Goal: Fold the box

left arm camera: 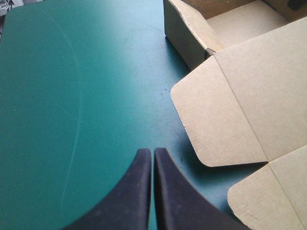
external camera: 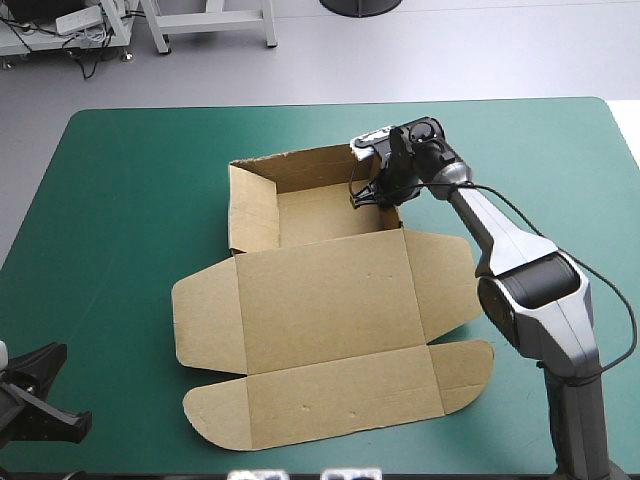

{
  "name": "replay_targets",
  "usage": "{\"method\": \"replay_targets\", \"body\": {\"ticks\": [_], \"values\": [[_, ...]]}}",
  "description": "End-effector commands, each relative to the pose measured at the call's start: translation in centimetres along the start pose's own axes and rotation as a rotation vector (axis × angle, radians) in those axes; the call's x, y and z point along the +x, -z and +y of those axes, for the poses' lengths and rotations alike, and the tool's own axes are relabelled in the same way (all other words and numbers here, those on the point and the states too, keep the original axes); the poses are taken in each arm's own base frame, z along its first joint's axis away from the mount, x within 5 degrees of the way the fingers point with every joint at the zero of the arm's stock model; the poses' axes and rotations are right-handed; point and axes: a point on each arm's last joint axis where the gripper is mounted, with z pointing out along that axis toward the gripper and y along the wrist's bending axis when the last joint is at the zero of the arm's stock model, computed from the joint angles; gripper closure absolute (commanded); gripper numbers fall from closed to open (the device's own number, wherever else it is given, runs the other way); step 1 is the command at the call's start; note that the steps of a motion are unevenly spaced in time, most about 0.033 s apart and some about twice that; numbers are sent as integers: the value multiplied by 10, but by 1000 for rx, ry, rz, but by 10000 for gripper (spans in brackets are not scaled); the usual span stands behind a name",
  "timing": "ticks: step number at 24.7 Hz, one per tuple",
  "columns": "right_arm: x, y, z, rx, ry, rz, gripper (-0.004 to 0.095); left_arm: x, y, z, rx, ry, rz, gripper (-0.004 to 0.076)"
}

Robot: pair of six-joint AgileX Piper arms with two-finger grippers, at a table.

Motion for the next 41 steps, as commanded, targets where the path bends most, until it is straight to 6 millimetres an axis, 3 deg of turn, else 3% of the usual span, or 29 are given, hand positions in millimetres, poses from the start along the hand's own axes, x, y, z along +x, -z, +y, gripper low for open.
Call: {"method": "replay_targets", "body": {"ticks": [1,5,11,17,23,27,32,35,38,41], "values": [[-10,31,-29,176,52,-116,928,-1,1,1,-9,4,40,721],[-7,35,-71,248,3,-108,928,-1,1,1,-9,4,40,722],[16,49,-162,289,-207,-110,928,-1,1,1,-10,3,40,721],[67,66,-263,313,-465,-121,928,-1,1,1,-10,3,41,721],[126,87,-339,258,-671,-182,928,-1,1,1,-10,3,41,721],[162,89,-371,221,-792,-214,928,-2,0,0,1,11,33,725],[179,95,-385,238,-804,-226,909,-5,0,0,9,13,0,731],[185,97,-389,249,-798,-225,731,-5,0,-1,20,17,0,731],[191,100,-393,243,-818,-231,285,-5,0,-1,14,15,-2,731],[190,102,-392,245,-821,-235,69,-5,0,-1,14,15,-2,731]]}}
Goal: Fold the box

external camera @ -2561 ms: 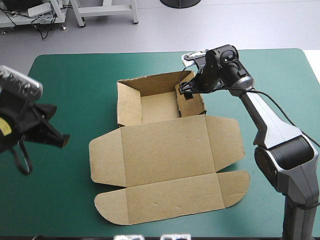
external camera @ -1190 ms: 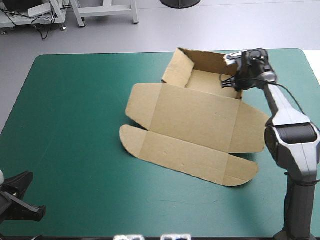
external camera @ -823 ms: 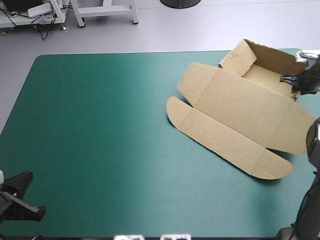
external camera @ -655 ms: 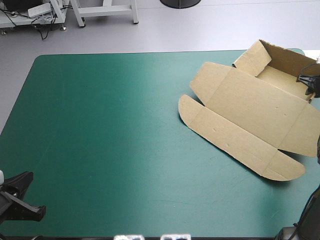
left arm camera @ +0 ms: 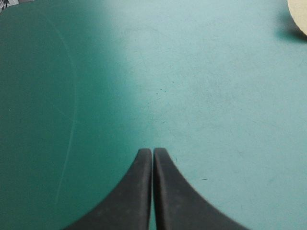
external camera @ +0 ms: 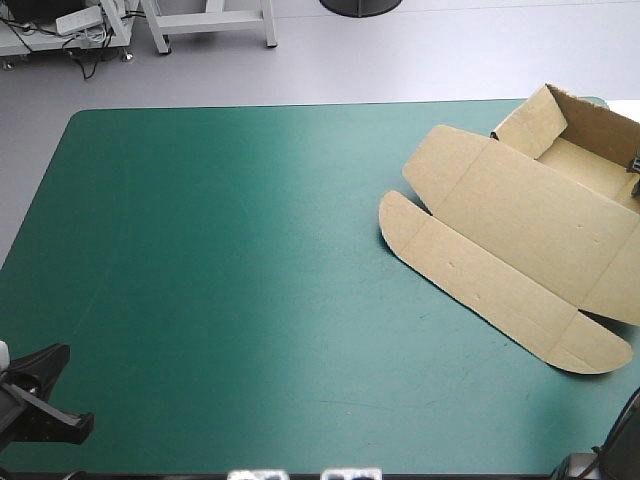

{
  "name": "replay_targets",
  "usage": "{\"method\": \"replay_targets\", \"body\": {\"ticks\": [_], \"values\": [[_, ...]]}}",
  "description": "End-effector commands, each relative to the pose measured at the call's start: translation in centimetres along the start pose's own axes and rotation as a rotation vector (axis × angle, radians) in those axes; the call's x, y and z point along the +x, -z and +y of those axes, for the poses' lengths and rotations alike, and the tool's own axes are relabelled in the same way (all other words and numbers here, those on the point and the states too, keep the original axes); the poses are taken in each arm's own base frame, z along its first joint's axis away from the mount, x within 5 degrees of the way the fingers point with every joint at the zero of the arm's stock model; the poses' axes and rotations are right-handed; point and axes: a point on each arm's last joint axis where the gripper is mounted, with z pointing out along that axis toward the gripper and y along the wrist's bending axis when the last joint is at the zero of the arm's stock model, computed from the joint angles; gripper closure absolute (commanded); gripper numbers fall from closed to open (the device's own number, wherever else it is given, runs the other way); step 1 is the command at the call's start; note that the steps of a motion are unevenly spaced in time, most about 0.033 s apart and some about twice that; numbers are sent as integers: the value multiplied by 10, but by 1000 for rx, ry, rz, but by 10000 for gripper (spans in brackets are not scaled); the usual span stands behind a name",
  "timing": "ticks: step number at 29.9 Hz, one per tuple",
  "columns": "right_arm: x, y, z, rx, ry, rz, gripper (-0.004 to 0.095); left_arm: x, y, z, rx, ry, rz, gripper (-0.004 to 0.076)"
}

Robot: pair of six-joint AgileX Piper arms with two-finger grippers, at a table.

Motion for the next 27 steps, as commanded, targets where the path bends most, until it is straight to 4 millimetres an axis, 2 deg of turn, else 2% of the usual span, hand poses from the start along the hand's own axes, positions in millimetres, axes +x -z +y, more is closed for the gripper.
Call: {"method": "replay_targets", "body": {"ticks": [1,6,9,12,16,19,21,24,27], "values": [[-14,43,4,2,9,-130,36,-5,0,1,-2,6,-2,731],[-15,55,5,11,18,-140,26,-5,0,2,-13,2,-3,731],[-20,83,8,31,33,-204,26,-5,0,3,-24,-1,-3,731],[-24,130,12,47,51,-300,27,-5,0,3,-24,-1,-3,731],[-22,203,28,60,88,-454,36,-6,0,3,-24,3,-8,731],[-14,258,49,-27,91,-584,63,-6,0,3,-23,8,-13,731],[-5,285,63,-111,107,-635,91,-6,0,3,-23,8,-14,731],[13,315,93,-312,185,-645,195,-6,0,3,-23,8,-14,731],[33,342,122,-465,302,-648,426,-6,0,2,-18,10,-12,731]]}}
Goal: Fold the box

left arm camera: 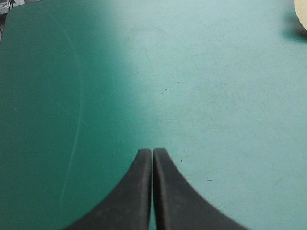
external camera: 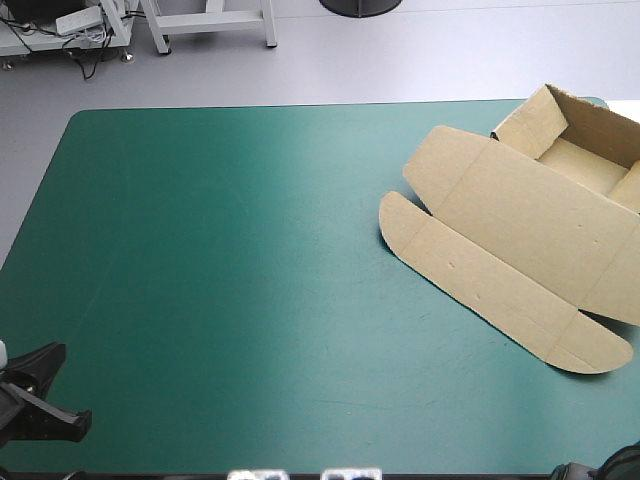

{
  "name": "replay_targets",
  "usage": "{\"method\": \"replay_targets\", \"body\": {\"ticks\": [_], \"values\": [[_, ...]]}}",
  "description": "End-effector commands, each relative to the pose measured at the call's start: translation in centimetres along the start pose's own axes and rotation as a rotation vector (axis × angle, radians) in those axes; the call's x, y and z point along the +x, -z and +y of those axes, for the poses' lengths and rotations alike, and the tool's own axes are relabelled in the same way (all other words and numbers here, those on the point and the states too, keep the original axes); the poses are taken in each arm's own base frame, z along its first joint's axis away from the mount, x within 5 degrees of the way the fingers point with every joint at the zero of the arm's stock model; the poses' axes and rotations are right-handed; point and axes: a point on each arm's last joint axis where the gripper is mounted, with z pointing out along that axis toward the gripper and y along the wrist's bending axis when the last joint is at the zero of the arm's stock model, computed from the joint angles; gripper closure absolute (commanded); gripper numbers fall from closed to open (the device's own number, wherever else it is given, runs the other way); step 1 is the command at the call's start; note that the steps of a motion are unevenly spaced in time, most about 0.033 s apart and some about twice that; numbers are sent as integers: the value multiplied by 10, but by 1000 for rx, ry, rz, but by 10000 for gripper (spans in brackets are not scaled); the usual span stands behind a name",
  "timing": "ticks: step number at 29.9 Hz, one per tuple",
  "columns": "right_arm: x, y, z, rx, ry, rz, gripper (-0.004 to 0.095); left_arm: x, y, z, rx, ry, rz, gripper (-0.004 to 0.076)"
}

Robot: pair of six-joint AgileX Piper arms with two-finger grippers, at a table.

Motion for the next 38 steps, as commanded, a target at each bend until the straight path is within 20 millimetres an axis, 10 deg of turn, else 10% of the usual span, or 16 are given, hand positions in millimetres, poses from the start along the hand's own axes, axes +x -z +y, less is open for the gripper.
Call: {"method": "replay_targets", "body": {"ticks": [1,6,14,25,38], "values": [[-12,46,59,-198,106,-124,519,-6,0,0,4,9,-11,731],[-7,74,121,-334,309,-175,921,-6,0,-1,19,10,-8,733],[27,84,167,-251,428,-35,928,-4,0,-1,18,10,9,733],[156,75,153,-220,460,362,928,-5,-1,-2,25,9,9,733],[267,136,122,-201,460,368,928,5,-52,-16,83,4,146,733]]}}
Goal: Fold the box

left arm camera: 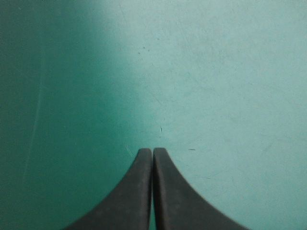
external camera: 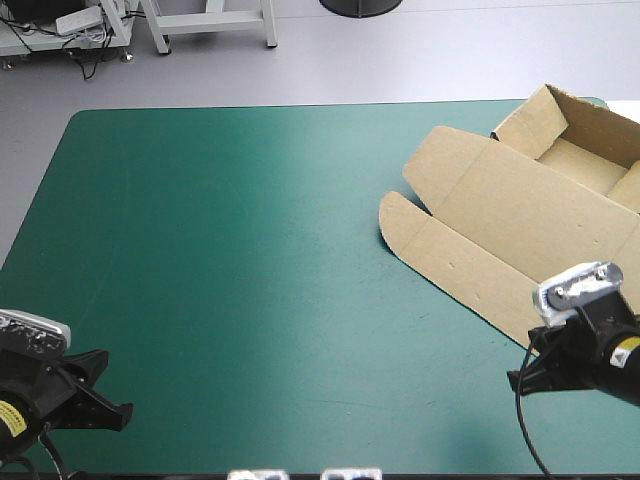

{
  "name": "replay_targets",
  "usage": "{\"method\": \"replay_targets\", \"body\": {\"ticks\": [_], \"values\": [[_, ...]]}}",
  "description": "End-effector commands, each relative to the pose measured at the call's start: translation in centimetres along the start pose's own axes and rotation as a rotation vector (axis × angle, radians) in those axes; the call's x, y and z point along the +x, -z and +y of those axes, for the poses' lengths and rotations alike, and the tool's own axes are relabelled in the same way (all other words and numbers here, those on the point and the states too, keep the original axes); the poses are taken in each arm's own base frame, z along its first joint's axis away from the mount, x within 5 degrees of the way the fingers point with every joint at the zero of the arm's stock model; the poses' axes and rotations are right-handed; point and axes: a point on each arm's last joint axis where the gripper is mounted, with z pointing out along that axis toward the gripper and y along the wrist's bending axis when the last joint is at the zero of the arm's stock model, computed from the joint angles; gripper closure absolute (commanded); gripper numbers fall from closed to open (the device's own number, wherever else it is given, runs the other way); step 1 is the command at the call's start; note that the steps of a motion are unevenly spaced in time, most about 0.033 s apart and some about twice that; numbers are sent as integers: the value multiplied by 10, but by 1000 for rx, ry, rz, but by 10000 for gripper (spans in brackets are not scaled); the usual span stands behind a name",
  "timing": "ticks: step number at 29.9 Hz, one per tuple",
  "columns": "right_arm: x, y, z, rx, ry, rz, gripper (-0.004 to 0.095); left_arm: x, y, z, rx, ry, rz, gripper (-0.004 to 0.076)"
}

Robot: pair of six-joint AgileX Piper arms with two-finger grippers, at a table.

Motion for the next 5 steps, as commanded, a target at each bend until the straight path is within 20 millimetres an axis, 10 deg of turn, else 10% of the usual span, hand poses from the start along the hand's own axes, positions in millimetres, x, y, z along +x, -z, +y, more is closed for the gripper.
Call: {"method": "replay_targets", "body": {"ticks": [1,5], "values": [[18,10,6,20,5,-45,928,-6,-8,-3,25,6,-16,733],[35,11,7,56,-22,-45,928,-2,-10,-6,56,18,28,733]]}}
